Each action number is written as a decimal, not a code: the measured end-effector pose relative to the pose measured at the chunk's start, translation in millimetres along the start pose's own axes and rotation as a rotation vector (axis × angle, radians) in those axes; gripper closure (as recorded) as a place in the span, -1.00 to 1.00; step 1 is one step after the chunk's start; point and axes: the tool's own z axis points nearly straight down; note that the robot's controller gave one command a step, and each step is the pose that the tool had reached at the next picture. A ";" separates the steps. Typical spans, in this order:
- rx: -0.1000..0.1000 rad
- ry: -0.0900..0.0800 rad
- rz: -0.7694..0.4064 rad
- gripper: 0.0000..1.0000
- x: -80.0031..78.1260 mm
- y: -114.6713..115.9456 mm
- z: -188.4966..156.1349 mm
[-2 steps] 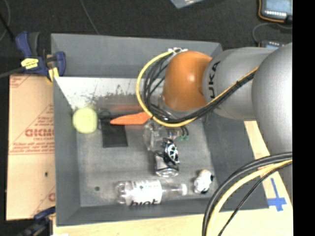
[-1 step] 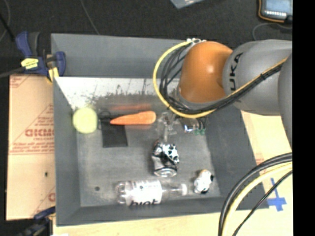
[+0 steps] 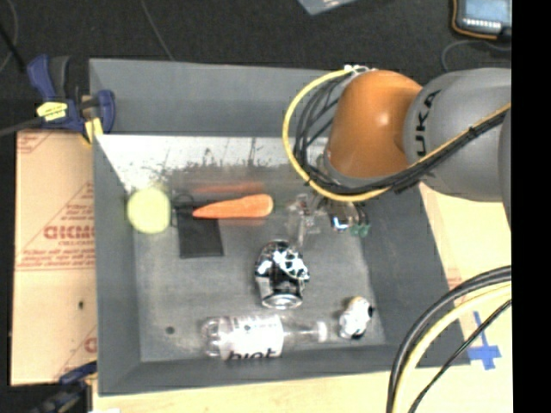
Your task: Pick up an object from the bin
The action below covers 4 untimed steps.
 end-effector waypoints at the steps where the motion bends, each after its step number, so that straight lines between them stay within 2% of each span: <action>1: -0.001 0.002 -0.153 -1.00 29.8 0.7 41.0; 2: 0.000 -0.004 -0.152 -1.00 27.9 0.5 38.9; 3: 0.001 -0.006 -0.224 -1.00 30.1 -3.0 47.7; 4: 0.002 -0.005 -0.541 -1.00 32.4 -7.8 69.5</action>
Offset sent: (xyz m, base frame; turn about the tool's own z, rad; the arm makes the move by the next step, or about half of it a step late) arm 0.0000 0.0000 0.0000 0.0000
